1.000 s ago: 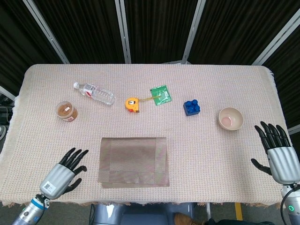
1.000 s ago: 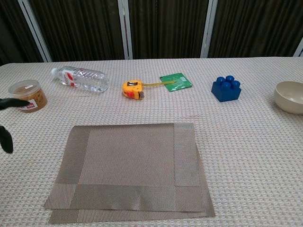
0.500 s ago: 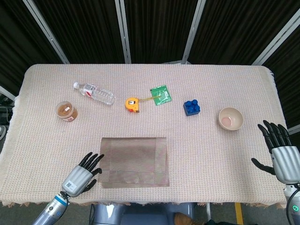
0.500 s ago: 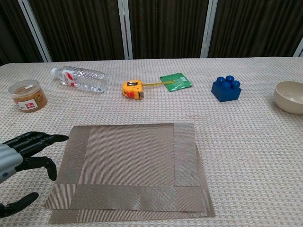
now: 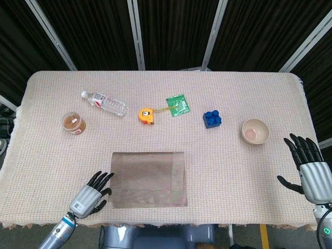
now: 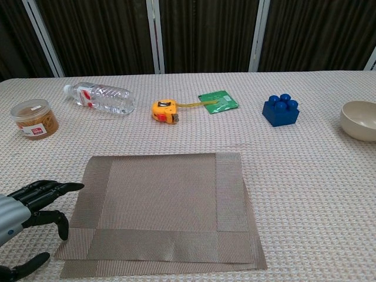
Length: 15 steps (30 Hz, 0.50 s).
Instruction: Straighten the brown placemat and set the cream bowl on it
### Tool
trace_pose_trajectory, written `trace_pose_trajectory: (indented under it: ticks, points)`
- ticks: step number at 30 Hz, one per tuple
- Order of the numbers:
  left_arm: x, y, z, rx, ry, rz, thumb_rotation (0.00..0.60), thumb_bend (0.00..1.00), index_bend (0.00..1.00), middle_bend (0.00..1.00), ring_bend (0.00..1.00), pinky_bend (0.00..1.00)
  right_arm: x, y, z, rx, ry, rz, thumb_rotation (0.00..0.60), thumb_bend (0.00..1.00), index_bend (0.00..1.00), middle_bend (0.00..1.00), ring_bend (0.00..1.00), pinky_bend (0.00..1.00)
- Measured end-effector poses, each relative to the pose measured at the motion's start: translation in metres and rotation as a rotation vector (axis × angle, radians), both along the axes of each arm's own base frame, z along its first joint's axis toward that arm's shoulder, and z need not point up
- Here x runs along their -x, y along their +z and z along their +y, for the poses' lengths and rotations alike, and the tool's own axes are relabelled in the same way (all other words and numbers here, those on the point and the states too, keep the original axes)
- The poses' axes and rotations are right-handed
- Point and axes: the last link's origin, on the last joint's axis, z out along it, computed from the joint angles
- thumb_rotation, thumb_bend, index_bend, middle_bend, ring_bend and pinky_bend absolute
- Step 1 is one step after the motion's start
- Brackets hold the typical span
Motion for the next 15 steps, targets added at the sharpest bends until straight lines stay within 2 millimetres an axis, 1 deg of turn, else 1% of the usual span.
trace_pose_trajectory:
  ticks: [6,15]
  points:
    - [0.0005,-0.0020,-0.0029,0.000,-0.013,-0.009,0.600,0.43,0.41,0.00,0.00,0.00,-0.0001,-0.0010,-0.0001,-0.009,-0.001,-0.002,0.600,0.04,0.00,0.00,0.00,0.00]
    - [0.0013,-0.0094,-0.0028,-0.011,-0.032,0.000,0.600,0.43,0.44,0.00,0.00,0.00,-0.0016,0.0022,0.0001,-0.006,0.009,-0.039,0.600,0.04,0.00,0.00,0.00,0.00]
